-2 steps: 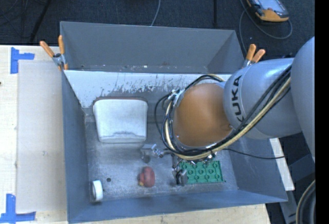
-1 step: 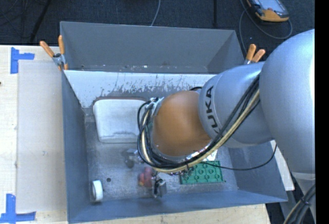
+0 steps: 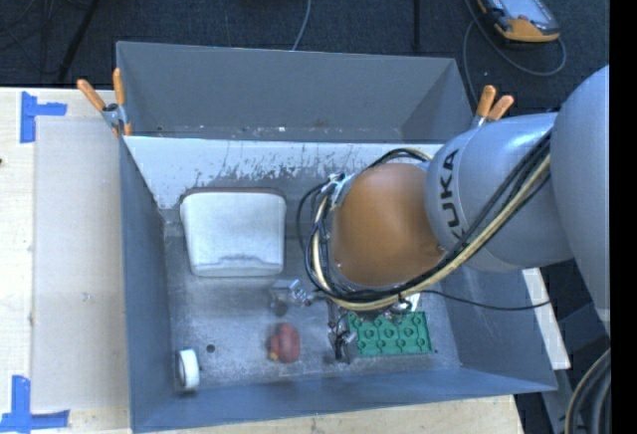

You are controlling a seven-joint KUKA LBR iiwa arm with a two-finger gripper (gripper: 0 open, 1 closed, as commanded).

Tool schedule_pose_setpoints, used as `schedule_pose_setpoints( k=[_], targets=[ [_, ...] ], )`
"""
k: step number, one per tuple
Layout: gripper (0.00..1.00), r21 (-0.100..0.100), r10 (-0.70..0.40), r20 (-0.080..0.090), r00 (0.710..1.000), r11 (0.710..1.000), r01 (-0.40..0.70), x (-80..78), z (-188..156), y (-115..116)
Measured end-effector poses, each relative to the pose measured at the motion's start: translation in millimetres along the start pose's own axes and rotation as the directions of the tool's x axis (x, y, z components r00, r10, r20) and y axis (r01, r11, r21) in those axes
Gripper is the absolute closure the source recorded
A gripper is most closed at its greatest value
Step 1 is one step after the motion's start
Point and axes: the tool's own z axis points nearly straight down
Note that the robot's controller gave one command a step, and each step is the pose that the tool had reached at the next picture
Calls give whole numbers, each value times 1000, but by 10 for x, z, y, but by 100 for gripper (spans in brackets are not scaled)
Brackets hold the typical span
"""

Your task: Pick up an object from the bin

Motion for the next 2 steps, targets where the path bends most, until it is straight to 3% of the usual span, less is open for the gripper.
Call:
schedule_pose_setpoints(
  k=[1, 2],
  targets=[
    [0, -3, 40, 3, 999, 999, -40, -397, -2, 442],
    [100, -2, 47, 0, 999, 999, -47, -378, 2, 416]
  ],
)
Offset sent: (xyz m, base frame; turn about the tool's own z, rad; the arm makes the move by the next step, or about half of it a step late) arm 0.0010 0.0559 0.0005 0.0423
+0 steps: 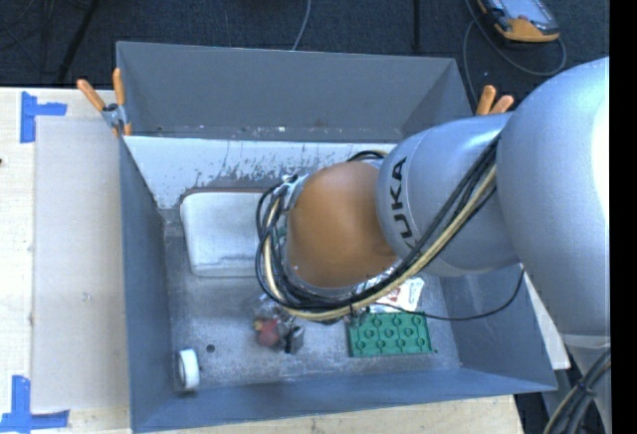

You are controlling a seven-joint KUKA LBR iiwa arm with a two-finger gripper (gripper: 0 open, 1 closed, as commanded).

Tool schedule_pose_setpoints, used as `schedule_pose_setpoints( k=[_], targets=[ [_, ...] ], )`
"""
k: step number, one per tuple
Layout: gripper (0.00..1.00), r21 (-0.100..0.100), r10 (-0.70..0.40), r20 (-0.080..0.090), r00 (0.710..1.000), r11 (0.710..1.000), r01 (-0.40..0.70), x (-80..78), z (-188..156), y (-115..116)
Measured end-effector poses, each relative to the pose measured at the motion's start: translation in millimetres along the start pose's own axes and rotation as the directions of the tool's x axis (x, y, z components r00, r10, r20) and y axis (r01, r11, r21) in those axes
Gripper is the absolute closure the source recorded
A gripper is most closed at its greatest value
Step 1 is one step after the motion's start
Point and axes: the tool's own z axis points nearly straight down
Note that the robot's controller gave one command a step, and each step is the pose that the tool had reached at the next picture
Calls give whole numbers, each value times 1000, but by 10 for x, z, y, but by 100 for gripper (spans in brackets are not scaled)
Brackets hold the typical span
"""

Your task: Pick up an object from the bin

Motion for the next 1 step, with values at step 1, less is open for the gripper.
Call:
schedule_pose_setpoints(
  k=[1],
  targets=[
    [100, 5, -21, 9, 1000, 1000, 21, -129, -1648, -3]
  ],
)
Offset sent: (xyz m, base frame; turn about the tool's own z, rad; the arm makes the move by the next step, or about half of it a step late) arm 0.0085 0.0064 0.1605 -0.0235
